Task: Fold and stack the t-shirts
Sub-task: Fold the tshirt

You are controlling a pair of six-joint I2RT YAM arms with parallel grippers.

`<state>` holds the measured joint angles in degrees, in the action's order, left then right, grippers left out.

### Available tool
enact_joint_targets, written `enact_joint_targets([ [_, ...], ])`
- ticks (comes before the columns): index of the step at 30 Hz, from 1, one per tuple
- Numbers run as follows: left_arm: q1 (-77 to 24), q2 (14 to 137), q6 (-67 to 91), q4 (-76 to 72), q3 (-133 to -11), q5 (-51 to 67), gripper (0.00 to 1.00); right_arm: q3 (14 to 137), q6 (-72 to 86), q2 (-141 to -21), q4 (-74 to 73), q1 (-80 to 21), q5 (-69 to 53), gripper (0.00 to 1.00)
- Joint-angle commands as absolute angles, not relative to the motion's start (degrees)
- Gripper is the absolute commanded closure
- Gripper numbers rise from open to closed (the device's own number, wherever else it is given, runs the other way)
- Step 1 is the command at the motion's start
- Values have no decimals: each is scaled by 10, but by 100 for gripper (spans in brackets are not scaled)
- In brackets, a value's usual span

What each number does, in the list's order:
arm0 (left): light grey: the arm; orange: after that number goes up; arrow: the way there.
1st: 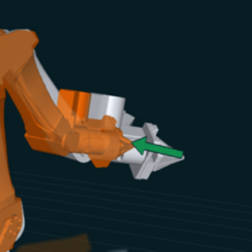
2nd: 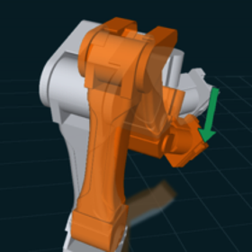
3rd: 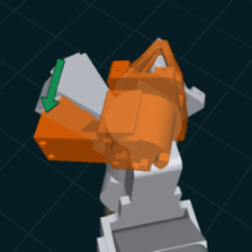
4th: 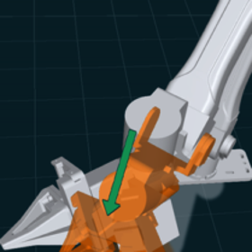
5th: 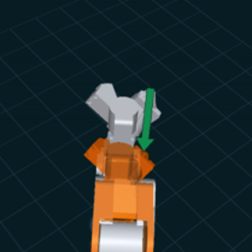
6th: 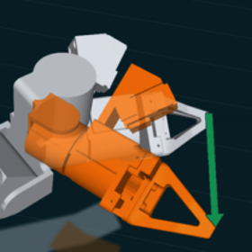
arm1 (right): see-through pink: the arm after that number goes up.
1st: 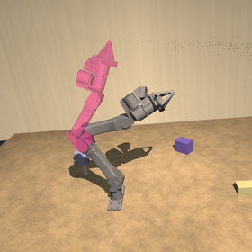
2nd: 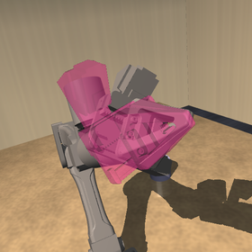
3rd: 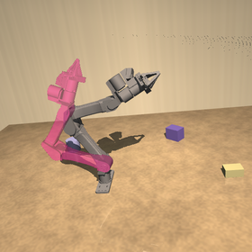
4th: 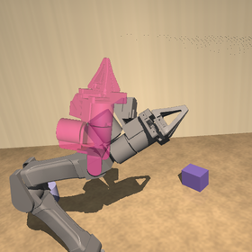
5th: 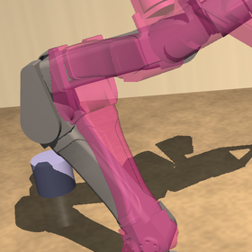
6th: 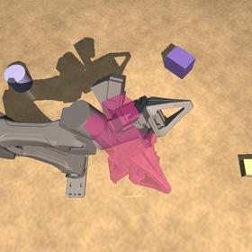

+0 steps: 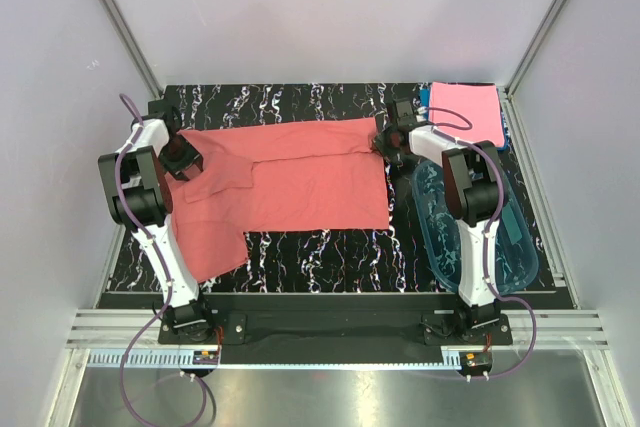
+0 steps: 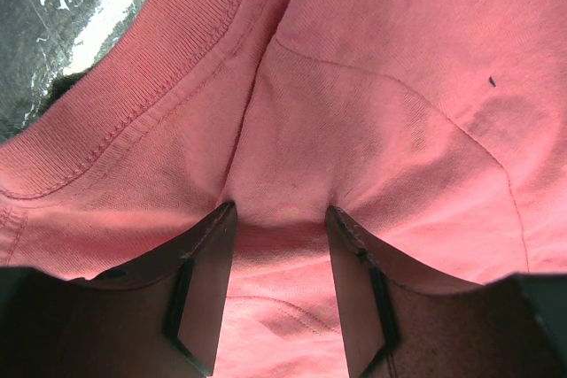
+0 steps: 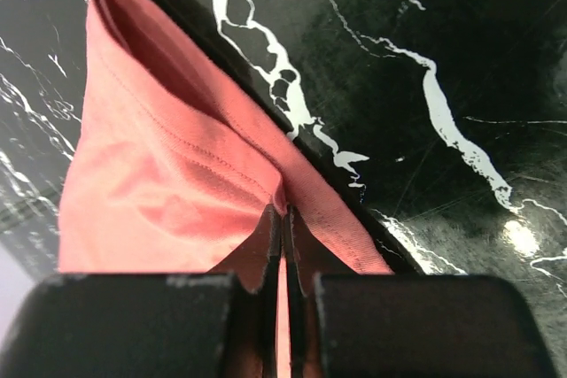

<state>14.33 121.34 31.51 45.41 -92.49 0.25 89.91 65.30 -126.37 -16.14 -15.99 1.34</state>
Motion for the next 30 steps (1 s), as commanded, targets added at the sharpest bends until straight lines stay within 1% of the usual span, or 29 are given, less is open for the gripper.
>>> enact_joint_targets([
  [1,146,1209,308,461,-929,2,49,909,591,-1223,-173,-170,84,97],
  [6,149,1210,308,460,-930,2,49,931,540,-1220,-170,-170,103,96],
  [13,151,1216,311,460,-928,1,49,914,480,-1216,-130,-171,106,95],
  [18,152,1217,313,458,-925,1,49,901,500,-1220,-152,-171,106,92],
  [20,152,1217,311,459,-925,2,49,894,513,-1222,-159,-172,105,82],
  [22,152,1216,309,459,-926,2,49,892,515,-1220,-176,-171,105,78],
  [25,152,1211,302,459,-928,2,49,901,488,-1214,-197,-171,119,66],
  [30,151,1177,286,453,-928,-20,51,972,383,-1211,-235,-170,120,60],
])
